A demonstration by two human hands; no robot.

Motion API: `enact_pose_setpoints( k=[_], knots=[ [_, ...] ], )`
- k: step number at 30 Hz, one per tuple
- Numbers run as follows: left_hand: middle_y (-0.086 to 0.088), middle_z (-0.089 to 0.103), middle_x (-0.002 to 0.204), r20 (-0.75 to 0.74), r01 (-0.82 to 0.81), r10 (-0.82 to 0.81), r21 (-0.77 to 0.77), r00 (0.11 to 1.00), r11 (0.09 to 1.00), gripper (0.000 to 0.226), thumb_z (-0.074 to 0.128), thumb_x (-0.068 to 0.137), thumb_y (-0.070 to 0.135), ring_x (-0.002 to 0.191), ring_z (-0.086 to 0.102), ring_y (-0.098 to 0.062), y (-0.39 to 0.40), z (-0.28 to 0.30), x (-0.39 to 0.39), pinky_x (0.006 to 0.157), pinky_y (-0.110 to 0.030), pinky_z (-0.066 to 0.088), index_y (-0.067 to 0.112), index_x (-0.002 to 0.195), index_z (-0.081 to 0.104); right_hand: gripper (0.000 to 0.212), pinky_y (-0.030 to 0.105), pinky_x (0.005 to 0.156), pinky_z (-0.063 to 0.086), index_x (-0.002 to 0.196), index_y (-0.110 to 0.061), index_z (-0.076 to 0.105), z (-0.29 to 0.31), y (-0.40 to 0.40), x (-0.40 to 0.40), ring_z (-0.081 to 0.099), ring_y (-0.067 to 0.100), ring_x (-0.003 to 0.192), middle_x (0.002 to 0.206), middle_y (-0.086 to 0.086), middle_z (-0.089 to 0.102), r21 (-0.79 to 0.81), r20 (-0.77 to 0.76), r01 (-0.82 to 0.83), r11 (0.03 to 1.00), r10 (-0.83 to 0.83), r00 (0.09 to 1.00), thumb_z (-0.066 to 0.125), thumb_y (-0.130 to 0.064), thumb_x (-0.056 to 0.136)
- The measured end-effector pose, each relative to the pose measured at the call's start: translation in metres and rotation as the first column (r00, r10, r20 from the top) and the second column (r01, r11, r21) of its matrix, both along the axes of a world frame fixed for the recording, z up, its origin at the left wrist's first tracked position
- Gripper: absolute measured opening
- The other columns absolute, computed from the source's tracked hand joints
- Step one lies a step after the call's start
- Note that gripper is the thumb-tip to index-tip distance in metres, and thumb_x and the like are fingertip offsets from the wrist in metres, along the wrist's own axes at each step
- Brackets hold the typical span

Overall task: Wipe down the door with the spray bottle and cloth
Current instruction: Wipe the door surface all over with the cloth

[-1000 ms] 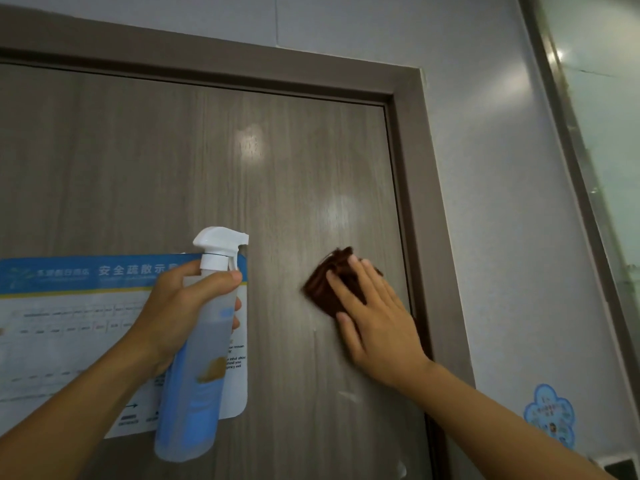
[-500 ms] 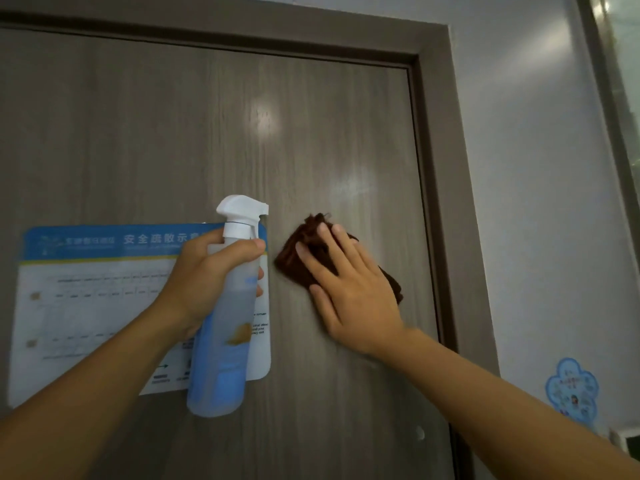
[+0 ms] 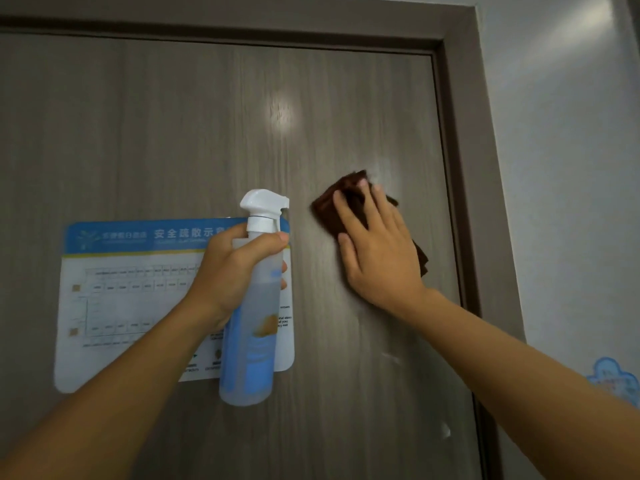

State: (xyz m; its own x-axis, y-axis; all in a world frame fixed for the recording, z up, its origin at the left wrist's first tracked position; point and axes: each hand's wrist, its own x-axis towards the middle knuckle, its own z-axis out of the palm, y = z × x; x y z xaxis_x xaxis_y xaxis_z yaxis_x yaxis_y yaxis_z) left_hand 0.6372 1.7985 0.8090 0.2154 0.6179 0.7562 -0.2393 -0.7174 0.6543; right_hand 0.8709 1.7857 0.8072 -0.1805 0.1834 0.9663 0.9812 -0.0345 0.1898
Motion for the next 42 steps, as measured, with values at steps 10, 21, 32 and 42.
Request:
enact_pose_setpoints(
  k=[10,21,32,42],
  knots=[
    [-0.016,0.070,0.080,-0.021,0.012,-0.012,0.013,1.000,1.000,0.017,0.079,0.087,0.029,0.066,0.069,-0.024,0.001,-0.001,-0.004,0.056,-0.033,0.058,0.014,0.085,0.072,0.056,0.053,0.125,0.025,0.161,-0.033,0.030,-0.012,-0.024,0.076,0.006,0.028,0.159,0.172,0.007,0.012,-0.196,0.526,0.096,0.976,0.022,0.850,0.042,-0.041,0.107],
    [-0.017,0.070,0.080,-0.005,-0.013,0.014,0.014,1.000,1.000,0.014,0.074,0.094,0.025,0.068,0.069,-0.025,0.001,-0.001,-0.001,0.056,-0.031,0.059,0.012,0.092,0.071,0.058,0.047,0.129,0.008,0.164,-0.027,0.021,-0.030,-0.009,0.018,-0.002,0.027,0.159,0.172,0.010,0.007,-0.111,0.276,0.069,0.991,-0.036,0.961,0.032,-0.043,0.109],
    [-0.018,0.070,0.080,-0.012,-0.032,0.032,0.036,0.999,0.999,0.012,0.071,0.096,0.023,0.067,0.069,-0.024,0.002,-0.001,0.001,0.057,-0.031,0.061,0.012,0.092,0.070,0.061,0.048,0.129,0.012,0.164,-0.022,0.017,-0.004,-0.016,0.067,0.001,0.030,0.159,0.171,0.014,0.008,-0.008,-0.113,0.036,0.999,-0.037,0.993,0.028,-0.042,0.108],
    [-0.022,0.073,0.085,0.017,-0.125,0.124,0.026,0.992,0.992,0.039,0.082,0.074,0.041,0.075,0.071,-0.038,-0.012,-0.042,0.022,0.078,-0.065,0.059,0.009,0.092,0.072,0.059,0.052,0.127,0.018,0.164,-0.021,0.018,-0.063,-0.025,0.073,0.001,0.028,0.159,0.171,0.013,0.010,-0.104,0.063,0.020,0.994,-0.013,0.998,0.032,-0.039,0.110]
  ],
)
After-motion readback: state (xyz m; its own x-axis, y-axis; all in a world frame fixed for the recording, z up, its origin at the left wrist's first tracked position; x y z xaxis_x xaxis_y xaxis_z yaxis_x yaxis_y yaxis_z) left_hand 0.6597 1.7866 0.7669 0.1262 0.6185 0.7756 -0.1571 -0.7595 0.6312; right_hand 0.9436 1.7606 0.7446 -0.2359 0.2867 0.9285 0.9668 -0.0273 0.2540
